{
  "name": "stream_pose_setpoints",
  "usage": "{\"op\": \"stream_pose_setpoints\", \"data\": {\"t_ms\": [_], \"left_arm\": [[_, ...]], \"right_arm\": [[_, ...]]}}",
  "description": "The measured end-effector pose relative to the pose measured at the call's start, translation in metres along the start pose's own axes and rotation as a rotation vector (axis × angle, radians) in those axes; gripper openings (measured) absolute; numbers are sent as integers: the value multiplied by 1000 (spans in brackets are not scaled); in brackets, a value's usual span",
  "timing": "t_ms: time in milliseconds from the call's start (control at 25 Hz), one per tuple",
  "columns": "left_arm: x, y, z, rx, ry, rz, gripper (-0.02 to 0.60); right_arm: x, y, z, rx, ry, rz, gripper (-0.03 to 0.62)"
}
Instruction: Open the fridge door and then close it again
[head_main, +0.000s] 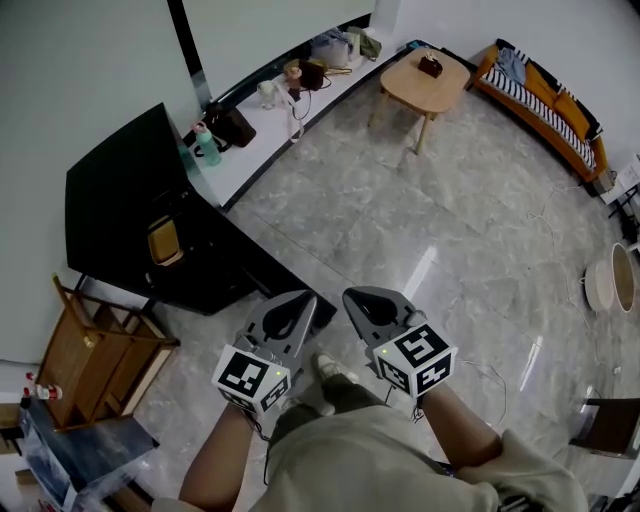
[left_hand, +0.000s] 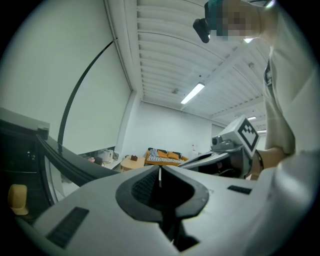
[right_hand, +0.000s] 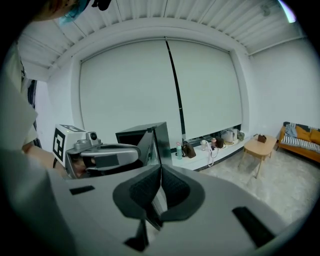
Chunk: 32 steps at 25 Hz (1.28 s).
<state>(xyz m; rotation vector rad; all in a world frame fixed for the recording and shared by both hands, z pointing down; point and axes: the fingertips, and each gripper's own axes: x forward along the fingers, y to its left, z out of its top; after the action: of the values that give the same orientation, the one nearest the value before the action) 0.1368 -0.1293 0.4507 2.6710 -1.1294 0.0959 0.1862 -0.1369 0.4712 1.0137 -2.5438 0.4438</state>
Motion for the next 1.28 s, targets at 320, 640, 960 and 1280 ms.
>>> {"op": "stream_pose_setpoints", "data": {"t_ms": [320,640,960,1280], "left_arm": [[47,13,3,-9,5,11,15],[68,23,0,-30,55,31,17],[64,39,5,-30,50,74,17],[57,54,13,-16,37,117,17]], "right_arm": [[-3,-45,0,24,-5,-31,-3],[1,-86,9,24,-9,-52,-3],[23,-115,18,19,-13,-70,-3],[32,-109,26,5,-21,-36,-3]]}}
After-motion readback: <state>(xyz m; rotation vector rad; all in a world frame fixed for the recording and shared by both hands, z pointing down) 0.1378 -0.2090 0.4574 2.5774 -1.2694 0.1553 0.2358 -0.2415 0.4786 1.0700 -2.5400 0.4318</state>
